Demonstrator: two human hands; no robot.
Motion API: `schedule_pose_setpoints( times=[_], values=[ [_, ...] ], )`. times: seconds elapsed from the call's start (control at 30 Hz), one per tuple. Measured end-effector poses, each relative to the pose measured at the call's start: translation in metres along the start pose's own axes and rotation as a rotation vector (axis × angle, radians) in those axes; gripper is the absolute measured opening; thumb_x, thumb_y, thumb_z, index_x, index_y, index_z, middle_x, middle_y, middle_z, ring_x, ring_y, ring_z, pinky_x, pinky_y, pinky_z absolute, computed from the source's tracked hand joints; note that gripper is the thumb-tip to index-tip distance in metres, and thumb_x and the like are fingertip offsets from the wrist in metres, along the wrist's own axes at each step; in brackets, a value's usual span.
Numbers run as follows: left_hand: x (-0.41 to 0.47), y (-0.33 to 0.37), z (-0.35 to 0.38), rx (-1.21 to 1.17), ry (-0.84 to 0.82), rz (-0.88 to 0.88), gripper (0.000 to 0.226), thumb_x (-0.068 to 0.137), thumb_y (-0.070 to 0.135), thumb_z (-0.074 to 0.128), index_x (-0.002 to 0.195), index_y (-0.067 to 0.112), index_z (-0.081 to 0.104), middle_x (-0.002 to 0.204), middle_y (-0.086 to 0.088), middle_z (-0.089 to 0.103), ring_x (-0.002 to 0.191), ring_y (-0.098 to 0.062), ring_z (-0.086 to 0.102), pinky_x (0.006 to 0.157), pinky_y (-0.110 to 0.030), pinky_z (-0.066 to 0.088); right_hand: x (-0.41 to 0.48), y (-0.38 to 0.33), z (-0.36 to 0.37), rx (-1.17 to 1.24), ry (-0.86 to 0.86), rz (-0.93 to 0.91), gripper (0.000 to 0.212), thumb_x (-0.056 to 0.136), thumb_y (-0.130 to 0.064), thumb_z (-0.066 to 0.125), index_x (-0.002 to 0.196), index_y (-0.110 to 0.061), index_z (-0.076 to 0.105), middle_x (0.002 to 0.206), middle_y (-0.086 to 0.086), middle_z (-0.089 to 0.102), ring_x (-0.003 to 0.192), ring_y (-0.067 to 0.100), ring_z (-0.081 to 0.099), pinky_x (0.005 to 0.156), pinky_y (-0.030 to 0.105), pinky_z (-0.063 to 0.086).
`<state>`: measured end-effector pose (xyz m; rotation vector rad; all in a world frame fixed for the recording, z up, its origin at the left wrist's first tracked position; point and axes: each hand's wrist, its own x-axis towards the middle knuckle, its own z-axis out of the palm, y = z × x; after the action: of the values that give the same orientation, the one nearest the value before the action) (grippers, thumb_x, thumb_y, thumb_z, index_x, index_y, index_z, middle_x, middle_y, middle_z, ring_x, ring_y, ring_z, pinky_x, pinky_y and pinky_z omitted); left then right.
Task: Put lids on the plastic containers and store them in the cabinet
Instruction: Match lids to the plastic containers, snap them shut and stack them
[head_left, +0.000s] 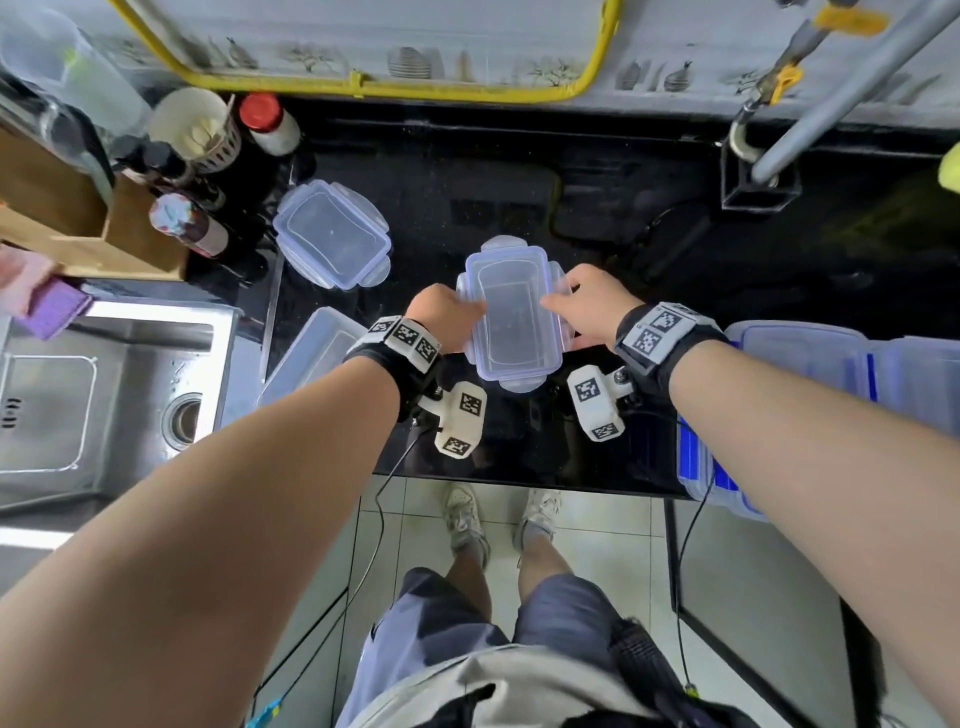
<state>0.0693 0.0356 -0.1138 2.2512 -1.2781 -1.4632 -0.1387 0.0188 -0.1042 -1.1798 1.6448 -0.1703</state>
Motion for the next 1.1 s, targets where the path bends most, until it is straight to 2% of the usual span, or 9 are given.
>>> schedule_pose_setpoints(
  times=[0.17, 0.3, 0.5, 0.6, 0.77, 0.93, 1.0, 1.03, 1.1],
  values=[
    [0.0, 0.0, 0.003, -0.063, -0.032, -0.004, 0.034, 0.1, 0.029, 0.065, 0.073, 0.012, 0.054, 0.089, -0.015, 0.069, 0.097, -0.034, 0.076, 0.091, -0.05, 0.063, 0.001, 0.003, -0.001, 0.009, -0.022, 0.024, 0.013, 0.105, -0.018, 0.062, 0.1, -0.006, 0.063, 0.091, 0.013, 0.071, 0.085, 0.029, 0.077, 0.08, 0.054, 0.067],
    [-0.003, -0.003, 0.005, -0.092, -0.038, -0.038, 0.026, 0.101, 0.028, 0.064, 0.084, 0.008, 0.062, 0.104, -0.022, 0.076, 0.102, -0.037, 0.076, 0.09, -0.049, 0.063, 0.0, 0.003, -0.001, 0.023, -0.035, 0.044, 0.025, 0.106, -0.019, 0.061, 0.112, 0.005, 0.064, 0.107, 0.018, 0.074, 0.09, 0.027, 0.077, 0.079, 0.051, 0.068],
    [-0.005, -0.003, 0.007, -0.072, -0.031, -0.024, 0.025, 0.1, 0.029, 0.063, 0.083, 0.012, 0.056, 0.087, -0.013, 0.063, 0.104, -0.043, 0.074, 0.088, -0.053, 0.064, -0.002, 0.004, 0.0, -0.001, -0.017, 0.017, 0.032, 0.106, -0.021, 0.06, 0.12, 0.008, 0.062, 0.11, 0.021, 0.073, 0.086, 0.025, 0.076, 0.077, 0.049, 0.068],
    [-0.004, -0.003, 0.006, -0.051, -0.008, -0.011, 0.021, 0.099, 0.026, 0.063, 0.085, 0.012, 0.056, 0.086, -0.013, 0.061, 0.094, -0.042, 0.075, 0.088, -0.056, 0.063, -0.002, 0.003, -0.001, -0.011, -0.018, 0.016, 0.036, 0.106, -0.022, 0.061, 0.124, 0.009, 0.061, 0.115, 0.025, 0.073, 0.094, 0.032, 0.078, 0.081, 0.053, 0.068],
    [-0.004, -0.002, 0.005, -0.034, 0.013, -0.005, 0.016, 0.096, 0.019, 0.06, 0.083, 0.011, 0.054, 0.083, -0.013, 0.057, 0.078, -0.029, 0.065, 0.087, -0.06, 0.062, -0.002, 0.003, 0.0, -0.001, -0.041, 0.049, 0.015, 0.106, -0.019, 0.06, 0.1, -0.006, 0.062, 0.103, 0.014, 0.073, 0.092, 0.028, 0.077, 0.071, 0.044, 0.069],
    [-0.001, -0.001, 0.004, 0.091, 0.116, 0.009, 0.04, 0.094, 0.029, 0.069, 0.123, 0.006, 0.055, 0.11, -0.007, 0.056, 0.091, -0.029, 0.063, 0.08, -0.037, 0.055, -0.004, -0.005, -0.001, -0.075, 0.047, 0.091, 0.051, 0.099, -0.024, 0.072, 0.141, -0.006, 0.049, 0.12, 0.009, 0.061, 0.104, 0.032, 0.072, 0.085, 0.052, 0.066],
    [0.002, -0.001, 0.005, 0.167, 0.131, 0.058, 0.017, 0.094, 0.025, 0.066, 0.09, 0.009, 0.062, 0.088, -0.006, 0.055, 0.072, -0.023, 0.053, 0.065, -0.032, 0.044, -0.003, -0.008, -0.002, -0.216, 0.102, 0.048, 0.033, 0.097, -0.028, 0.074, 0.119, -0.006, 0.063, 0.107, 0.01, 0.065, 0.101, 0.035, 0.073, 0.088, 0.051, 0.065],
    [0.006, -0.002, 0.007, 0.177, 0.116, 0.054, 0.027, 0.095, 0.021, 0.062, 0.071, 0.011, 0.057, 0.072, -0.005, 0.051, 0.063, -0.022, 0.048, 0.059, -0.031, 0.041, -0.003, -0.009, 0.0, -0.246, 0.098, 0.032, 0.02, 0.097, -0.025, 0.072, 0.098, -0.006, 0.068, 0.099, 0.015, 0.071, 0.1, 0.037, 0.075, 0.089, 0.051, 0.064],
    [0.007, -0.001, 0.01, 0.189, 0.097, 0.031, 0.029, 0.095, 0.016, 0.057, 0.067, 0.01, 0.056, 0.065, -0.007, 0.052, 0.061, -0.022, 0.049, 0.06, -0.031, 0.043, 0.0, -0.009, 0.005, -0.263, 0.086, 0.035, 0.031, 0.099, -0.018, 0.066, 0.07, -0.008, 0.061, 0.091, 0.02, 0.075, 0.097, 0.038, 0.078, 0.09, 0.051, 0.064]
  ],
)
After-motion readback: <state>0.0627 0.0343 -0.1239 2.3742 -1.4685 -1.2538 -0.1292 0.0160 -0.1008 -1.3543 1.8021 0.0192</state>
